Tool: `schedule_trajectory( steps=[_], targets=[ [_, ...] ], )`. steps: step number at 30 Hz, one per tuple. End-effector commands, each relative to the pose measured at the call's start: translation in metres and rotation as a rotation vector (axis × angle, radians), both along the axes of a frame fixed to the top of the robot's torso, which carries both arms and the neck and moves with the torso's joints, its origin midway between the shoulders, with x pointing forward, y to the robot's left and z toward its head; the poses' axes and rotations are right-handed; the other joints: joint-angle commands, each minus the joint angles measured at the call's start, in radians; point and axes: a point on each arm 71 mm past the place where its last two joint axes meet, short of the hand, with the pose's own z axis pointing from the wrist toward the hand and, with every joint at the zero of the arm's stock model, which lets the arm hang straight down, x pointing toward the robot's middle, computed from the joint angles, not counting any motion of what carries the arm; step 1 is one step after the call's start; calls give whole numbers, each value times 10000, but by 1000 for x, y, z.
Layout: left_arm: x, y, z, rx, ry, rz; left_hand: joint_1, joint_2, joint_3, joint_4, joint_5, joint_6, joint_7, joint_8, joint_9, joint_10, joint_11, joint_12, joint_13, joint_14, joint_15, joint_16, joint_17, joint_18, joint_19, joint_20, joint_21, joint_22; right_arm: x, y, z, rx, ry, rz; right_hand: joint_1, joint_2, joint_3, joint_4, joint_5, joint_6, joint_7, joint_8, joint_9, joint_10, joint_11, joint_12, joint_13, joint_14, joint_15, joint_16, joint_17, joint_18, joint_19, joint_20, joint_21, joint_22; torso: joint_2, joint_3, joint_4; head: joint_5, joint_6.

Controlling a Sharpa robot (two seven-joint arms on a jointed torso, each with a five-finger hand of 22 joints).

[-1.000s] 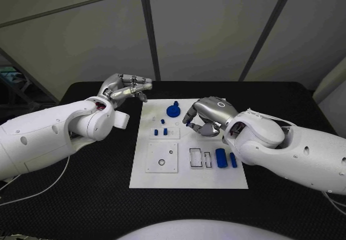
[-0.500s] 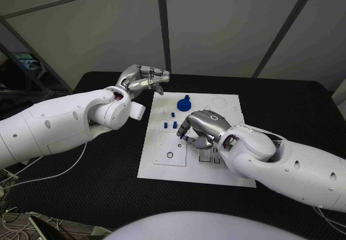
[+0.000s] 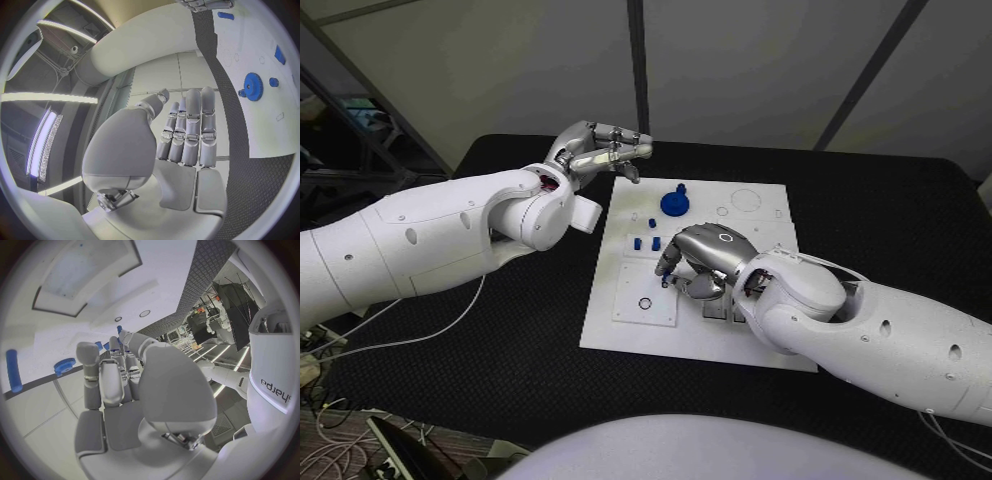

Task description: Assemble the parts on the task board

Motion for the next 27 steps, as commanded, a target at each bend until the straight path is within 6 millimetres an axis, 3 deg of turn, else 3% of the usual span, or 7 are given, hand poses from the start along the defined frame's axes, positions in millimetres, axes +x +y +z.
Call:
schedule_trajectory(
  steps=[1, 27],
  targets=[
    [0, -2, 1, -94, -6, -139, -30, 67, -33, -12, -28, -90, 2, -45, -6, -47, -4, 41, -10, 16, 80, -65, -12, -175, 0, 53, -69, -17, -1, 1, -2, -245, 129, 199, -46, 7, 0, -63, 65, -13, 82, -66, 12, 199, -144, 21, 14, 366, -38, -13, -7, -163, -33, 31, 60, 11, 1, 4, -2, 18, -35],
    [1, -2, 0, -82, 49, -149, -40, 70, -44, -3, -29, -106, 9, -47, -6, -68, 3, 46, -12, 14, 86, -73, -17, -176, -3, 58, -79, -21, -2, 0, -15, -823, 437, 276, -84, 1, -29, -69, 67, -1, 80, -66, 15, 202, -144, 26, 18, 364, -32, -11, -15, -160, -54, 37, 65, 10, -4, -6, -4, 98, -133]
  ],
)
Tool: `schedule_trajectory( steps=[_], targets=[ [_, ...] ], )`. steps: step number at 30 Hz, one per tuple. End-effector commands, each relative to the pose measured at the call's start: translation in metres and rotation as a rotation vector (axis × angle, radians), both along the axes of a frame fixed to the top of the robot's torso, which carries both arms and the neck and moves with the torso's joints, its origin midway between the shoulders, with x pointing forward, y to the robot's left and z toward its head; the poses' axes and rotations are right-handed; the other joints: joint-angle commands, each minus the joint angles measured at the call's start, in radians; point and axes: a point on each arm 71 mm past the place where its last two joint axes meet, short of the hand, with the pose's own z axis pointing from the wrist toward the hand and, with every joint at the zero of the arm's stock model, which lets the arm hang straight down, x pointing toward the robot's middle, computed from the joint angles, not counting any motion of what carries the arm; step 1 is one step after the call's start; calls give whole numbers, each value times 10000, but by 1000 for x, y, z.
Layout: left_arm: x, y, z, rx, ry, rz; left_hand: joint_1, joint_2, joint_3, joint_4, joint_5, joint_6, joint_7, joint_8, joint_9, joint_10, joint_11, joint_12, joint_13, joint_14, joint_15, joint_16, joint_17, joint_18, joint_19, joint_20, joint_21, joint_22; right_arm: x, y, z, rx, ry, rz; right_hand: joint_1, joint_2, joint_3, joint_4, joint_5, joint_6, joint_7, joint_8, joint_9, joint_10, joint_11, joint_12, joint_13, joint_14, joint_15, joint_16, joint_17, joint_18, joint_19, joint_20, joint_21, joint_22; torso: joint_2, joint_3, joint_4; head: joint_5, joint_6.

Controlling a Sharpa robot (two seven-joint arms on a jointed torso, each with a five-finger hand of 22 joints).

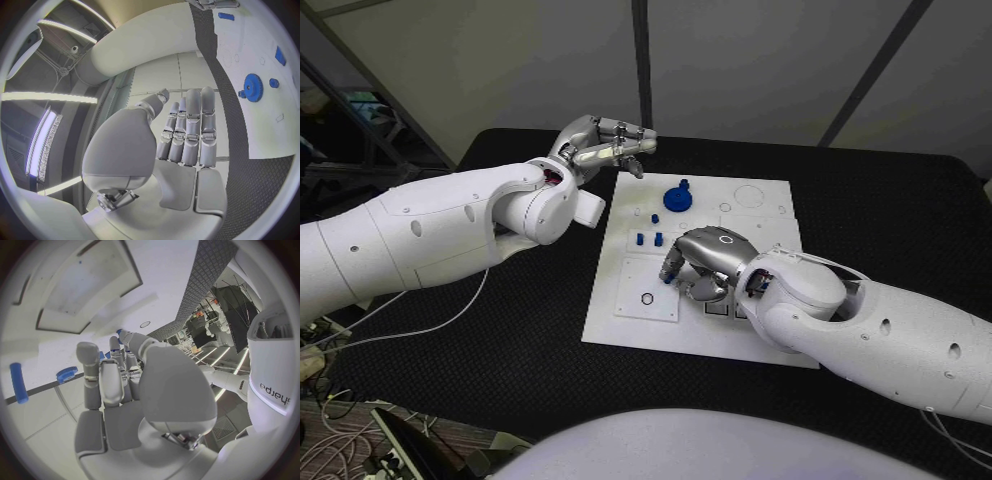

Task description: Assemble the parts on the task board

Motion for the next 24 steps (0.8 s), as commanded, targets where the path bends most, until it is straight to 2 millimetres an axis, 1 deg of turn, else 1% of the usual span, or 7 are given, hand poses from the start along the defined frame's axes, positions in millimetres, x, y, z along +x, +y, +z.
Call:
schedule_trajectory(
  steps=[1, 6, 8, 10, 15, 18, 24],
  targets=[
    [0, -1, 1, -68, -1, -110, -40, 70, -44, -3, -29, -70, -27, -47, -7, -66, 1, 46, -13, 14, 86, -39, -9, -176, -3, 58, -40, -14, -2, 0, -5, -305, 167, 118, -40, 51, -3, -45, 65, -3, 78, -67, 8, 200, -143, 50, 18, 362, -32, -15, -25, -159, -61, 39, 63, 8, 0, -2, 2, -3, -3],
    [0, -2, 1, -67, 12, -117, -40, 70, -44, -3, -29, -70, -27, -47, -7, -66, 1, 46, -13, 14, 86, -39, -9, -176, -3, 58, -40, -14, -3, 1, -9, -518, 285, 140, -249, -26, -164, -18, 124, -166, 116, -160, -29, -51, -94, 1, -28, 354, 32, 1, -36, -150, -168, 78, 33, -37, -1, -4, 7, 4, -16],
    [0, -2, 1, -55, 35, -103, -28, 79, -42, -6, -27, -85, -23, -50, -8, -84, 4, 50, -14, 9, 89, -46, -14, -176, -5, 61, -48, -17, -3, 1, -11, -573, 313, 127, -424, -115, -287, 36, 190, -433, 183, -199, -90, -544, 10, -1, -111, 357, 127, 32, -14, -145, -246, 141, -20, -103, -2, -4, 2, 18, -31],
    [1, -1, 1, -48, 47, -95, -28, 79, -42, -6, -27, -85, -23, -50, -8, -84, 4, 50, -14, 9, 89, -46, -14, -176, -5, 61, -48, -17, -3, 1, -11, -563, 297, 75, -530, -170, -358, 72, 84, -671, 252, -198, -143, -1014, 116, 2, -127, 350, 213, 43, -26, -135, -303, 217, -72, -167, -2, -4, 2, 18, -31],
    [1, -1, 0, -35, 65, -74, -23, 90, -38, -6, -25, -90, -22, -50, -8, -90, 6, 52, -14, 7, 90, -49, -16, -176, -6, 62, -51, -18, -1, -1, -11, -360, 74, -115, -619, -325, -539, 66, -101, -1377, 290, -192, -235, -2257, 305, 29, -117, 288, 353, 48, -103, -46, -577, 415, -388, -579, -2, -1, 0, 18, -23],
    [1, -1, 0, -33, 69, -72, -23, 90, -38, -6, -25, -90, -22, -50, -8, -90, 6, 52, -14, 7, 90, -49, -16, -176, -6, 62, -51, -18, -1, -2, -9, -227, -66, -187, -584, -320, -651, 39, -110, -1547, 278, -182, -228, -2539, 351, 68, -103, 224, 377, -2, -225, 2, -727, 478, -558, -803, -2, 6, -1, 18, -16],
    [1, 0, 0, -29, 77, -68, -23, 90, -38, -6, -25, -90, -22, -50, -8, -90, 6, 52, -14, 7, 90, -49, -16, -176, -6, 62, -51, -18, -2, -2, -6, 46, -271, -241, -548, -301, -693, 20, -99, -1601, 266, -179, -224, -2625, 365, 93, -97, 201, 383, -10, -258, 17, -776, 500, -616, -879, 1, 10, 0, 9, 0]
  ],
)
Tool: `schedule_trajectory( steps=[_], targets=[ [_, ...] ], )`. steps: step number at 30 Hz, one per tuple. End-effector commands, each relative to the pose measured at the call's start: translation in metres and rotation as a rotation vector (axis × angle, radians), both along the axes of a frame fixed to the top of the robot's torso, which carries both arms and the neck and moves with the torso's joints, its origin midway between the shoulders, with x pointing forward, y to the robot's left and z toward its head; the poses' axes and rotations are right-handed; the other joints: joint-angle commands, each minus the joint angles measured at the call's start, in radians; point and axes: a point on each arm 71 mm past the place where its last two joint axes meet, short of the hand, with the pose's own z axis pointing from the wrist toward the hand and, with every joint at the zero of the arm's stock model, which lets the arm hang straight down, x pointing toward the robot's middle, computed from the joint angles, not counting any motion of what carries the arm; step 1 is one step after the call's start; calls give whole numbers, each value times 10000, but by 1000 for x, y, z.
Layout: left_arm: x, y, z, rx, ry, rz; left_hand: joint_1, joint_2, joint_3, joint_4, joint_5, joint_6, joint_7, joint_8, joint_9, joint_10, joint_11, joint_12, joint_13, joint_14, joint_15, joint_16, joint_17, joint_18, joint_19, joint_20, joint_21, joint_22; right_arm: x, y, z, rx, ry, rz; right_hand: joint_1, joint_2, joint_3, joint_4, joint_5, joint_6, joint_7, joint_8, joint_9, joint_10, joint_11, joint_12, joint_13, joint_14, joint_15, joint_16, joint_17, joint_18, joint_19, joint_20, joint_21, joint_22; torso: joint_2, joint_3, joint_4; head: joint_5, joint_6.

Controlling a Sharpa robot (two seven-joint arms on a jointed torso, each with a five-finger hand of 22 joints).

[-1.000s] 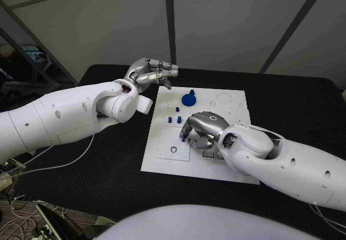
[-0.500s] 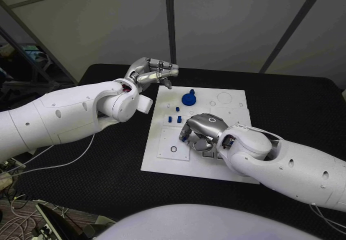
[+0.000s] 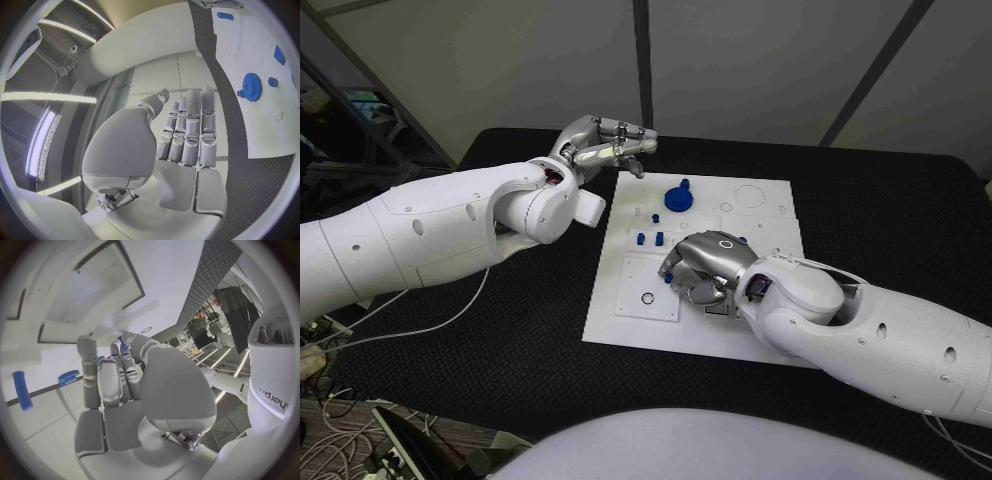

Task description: Assemble the parts on the task board

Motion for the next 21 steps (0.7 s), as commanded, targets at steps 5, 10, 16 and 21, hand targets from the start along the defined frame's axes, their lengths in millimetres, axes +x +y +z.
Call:
schedule_trajectory(
  steps=[5, 10, 16, 21],
  targets=[
    [1, -1, 1, -59, 9, -110, -23, 90, -38, -6, -25, -54, 15, -50, -8, -90, 6, 52, -15, 7, 90, -52, -9, -175, -6, 62, -51, -11, -2, -2, 6, 540, -473, -163, 9, 13, -54, 0, -15, -92, -4, -32, 2, -91, 10, 70, 9, 196, 59, -45, -11, 33, -130, 8, -110, -80, 4, 7, 0, -22, 32],
    [1, -1, 1, -58, 23, -129, -13, 99, -37, -7, -25, -69, 21, -52, -9, -110, 11, 55, -16, 2, 93, -60, -14, -175, -8, 65, -59, -13, -7, -8, 14, 1118, -808, -191, 16, 23, -81, -2, 28, -117, -14, -28, 6, -54, 8, 135, 22, 201, 63, -19, 13, 38, -120, 8, -108, -80, 3, 10, -5, -38, 37],
    [1, 0, 0, -55, 37, -138, -13, 99, -37, -7, -25, -69, 21, -52, -9, -110, 11, 55, -16, 2, 93, -60, -14, -175, -8, 65, -59, -13, -10, -22, 26, 1591, -947, -450, -20, -11, -149, 18, 26, -203, -76, -42, 2, 15, 5, 234, 26, 217, 67, 7, 19, 34, -78, -2, -88, -57, -12, -6, -22, -137, 130],
    [1, 0, 0, -55, 56, -164, -1, 105, -35, -13, -24, -74, 22, -50, -8, -119, 12, 60, -16, -2, 95, -65, -18, -175, -10, 66, -63, -15, 1, -41, 44, 1563, -958, -1065, -54, -35, -199, 39, -3, -250, -119, -43, 0, 15, 7, 265, 23, 227, 75, 28, 37, 32, -60, -6, -86, -53, -2, -6, -3, -342, 275]
  ],
)
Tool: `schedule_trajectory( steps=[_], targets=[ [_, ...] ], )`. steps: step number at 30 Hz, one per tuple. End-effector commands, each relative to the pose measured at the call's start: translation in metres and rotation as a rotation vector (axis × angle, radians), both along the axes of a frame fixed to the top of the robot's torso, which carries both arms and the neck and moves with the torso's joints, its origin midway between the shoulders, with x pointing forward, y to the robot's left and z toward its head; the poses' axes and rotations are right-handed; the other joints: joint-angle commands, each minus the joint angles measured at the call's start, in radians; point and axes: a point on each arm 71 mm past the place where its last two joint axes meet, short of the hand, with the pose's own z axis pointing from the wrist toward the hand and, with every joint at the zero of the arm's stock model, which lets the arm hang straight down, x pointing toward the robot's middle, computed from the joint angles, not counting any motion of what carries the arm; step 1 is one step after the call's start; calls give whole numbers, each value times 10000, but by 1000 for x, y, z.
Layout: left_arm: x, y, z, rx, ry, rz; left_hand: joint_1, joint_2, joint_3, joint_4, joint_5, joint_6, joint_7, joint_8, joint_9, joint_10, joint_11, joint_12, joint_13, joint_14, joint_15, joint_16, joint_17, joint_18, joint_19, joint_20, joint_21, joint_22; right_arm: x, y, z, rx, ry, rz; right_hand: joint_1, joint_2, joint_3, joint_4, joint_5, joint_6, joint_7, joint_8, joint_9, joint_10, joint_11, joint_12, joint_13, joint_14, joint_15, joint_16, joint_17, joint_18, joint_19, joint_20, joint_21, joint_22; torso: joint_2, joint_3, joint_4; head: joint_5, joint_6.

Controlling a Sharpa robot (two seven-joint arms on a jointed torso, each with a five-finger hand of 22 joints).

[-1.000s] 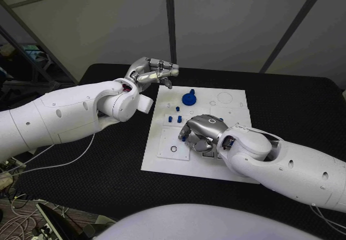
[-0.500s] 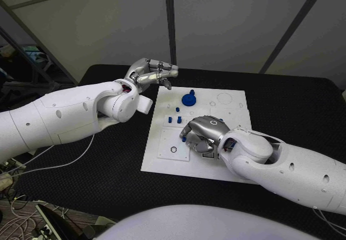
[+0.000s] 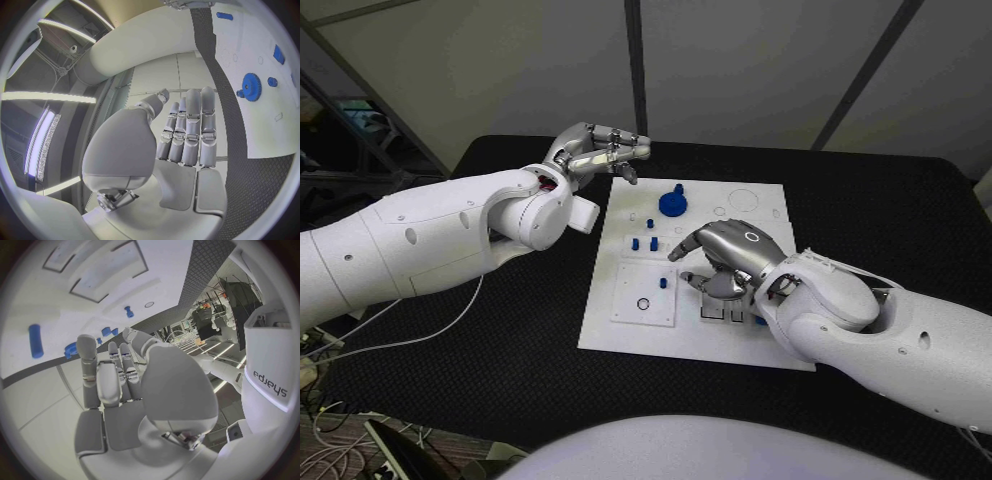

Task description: Assemble the parts on the task board

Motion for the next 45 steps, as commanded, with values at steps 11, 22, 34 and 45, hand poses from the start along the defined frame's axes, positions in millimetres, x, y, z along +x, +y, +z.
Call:
schedule_trajectory(
  steps=[11, 22, 34, 45],
  targets=[
    [-1, 0, 1, -77, 16, -219, 5, 104, -36, -17, -25, -76, 23, -50, -8, -74, -9, 62, -16, -5, 95, -68, -17, -175, -11, 67, -66, -17, 36, -63, 21, -1626, -343, -1739, -166, -201, -459, 160, -93, -1, -165, -8, 27, -74, -4, 177, -2, 240, 104, 78, 15, 34, 15, 1, -115, -99, 4, -10, -16, -567, 376],
    [-1, -1, 1, -81, 16, -232, 5, 104, -36, -17, -25, -76, 23, -50, -8, -74, -9, 62, -16, -5, 95, -68, -17, -175, -11, 67, -66, -17, 43, -73, 13, -2678, 157, -1941, -161, -180, -693, 296, -144, -55, -302, -19, 20, -82, -7, 296, 8, 226, 113, 52, -70, 37, 22, 6, -189, -165, 9, -12, 4, -575, 345],
    [0, -1, 1, -79, 12, -215, 5, 104, -36, -17, -25, -76, 23, -50, -8, -74, -9, 62, -16, -5, 95, -68, -17, -175, -11, 67, -66, -17, 46, -67, 9, -2838, 413, -1785, -112, -20, -751, 507, -238, 43, -316, 13, 38, 319, -101, 613, 10, 236, 52, 63, -93, -10, 242, -43, -69, 27, 12, -10, 5, -543, 312],
    [0, -1, 1, -78, 16, -209, 13, 108, -41, -19, -26, -82, 27, -45, -6, -88, -5, 72, -16, -10, 99, -75, -23, -175, -15, 71, -75, -19, 48, -63, 7, -2843, 488, -1749, 10, 197, -345, 743, -221, 502, -153, 69, 75, 1565, -477, 870, 34, 358, -235, 332, 275, -138, 722, -276, 440, 699, 11, -9, -15, -528, 276]
  ],
)
